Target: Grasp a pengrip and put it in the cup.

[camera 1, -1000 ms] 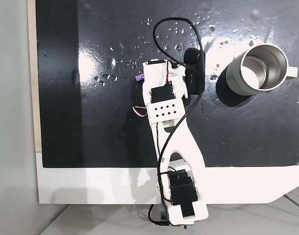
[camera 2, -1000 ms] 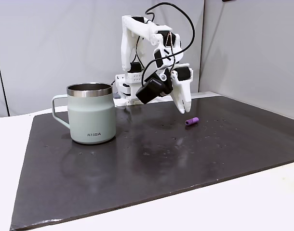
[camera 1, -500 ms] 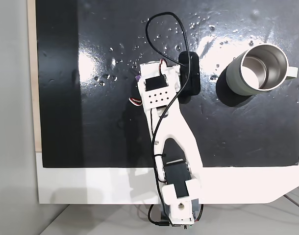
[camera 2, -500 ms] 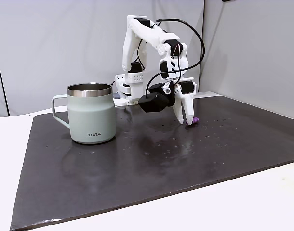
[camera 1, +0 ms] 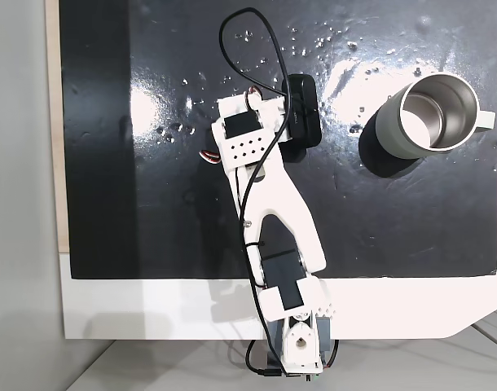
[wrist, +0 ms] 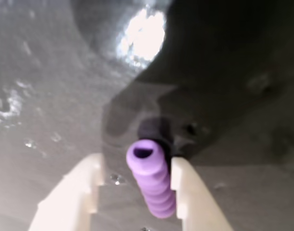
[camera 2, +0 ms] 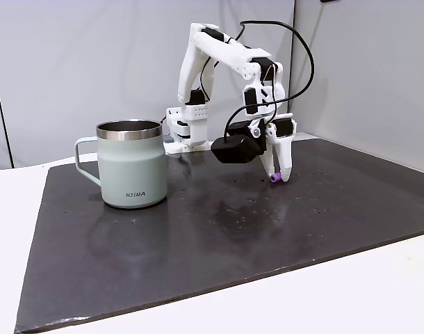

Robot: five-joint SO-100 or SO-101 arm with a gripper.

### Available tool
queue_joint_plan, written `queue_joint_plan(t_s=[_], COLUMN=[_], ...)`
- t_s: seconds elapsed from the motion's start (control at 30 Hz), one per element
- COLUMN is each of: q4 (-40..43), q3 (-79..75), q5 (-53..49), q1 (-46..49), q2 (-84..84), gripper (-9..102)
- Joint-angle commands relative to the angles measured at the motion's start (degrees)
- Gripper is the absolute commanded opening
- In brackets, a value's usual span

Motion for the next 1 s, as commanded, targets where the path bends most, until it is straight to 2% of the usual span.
queue_joint_plan(t_s=[0.0, 0.23, 0.33, 0.67, 0.97], q4=[3.08, 7.56, 8.88, 11.43, 28.92], q3=[-3.96, -9.05, -10.28, -10.99, -23.55], q5=[-0.88, -2.99, -3.08, -3.08, -5.01], q1=[-1.05, -2.37, -2.72, -2.37, 1.76], q2=[-0.88, -4.66, -5.45, 0.35, 10.11], gripper=[14, 10, 0, 0, 0])
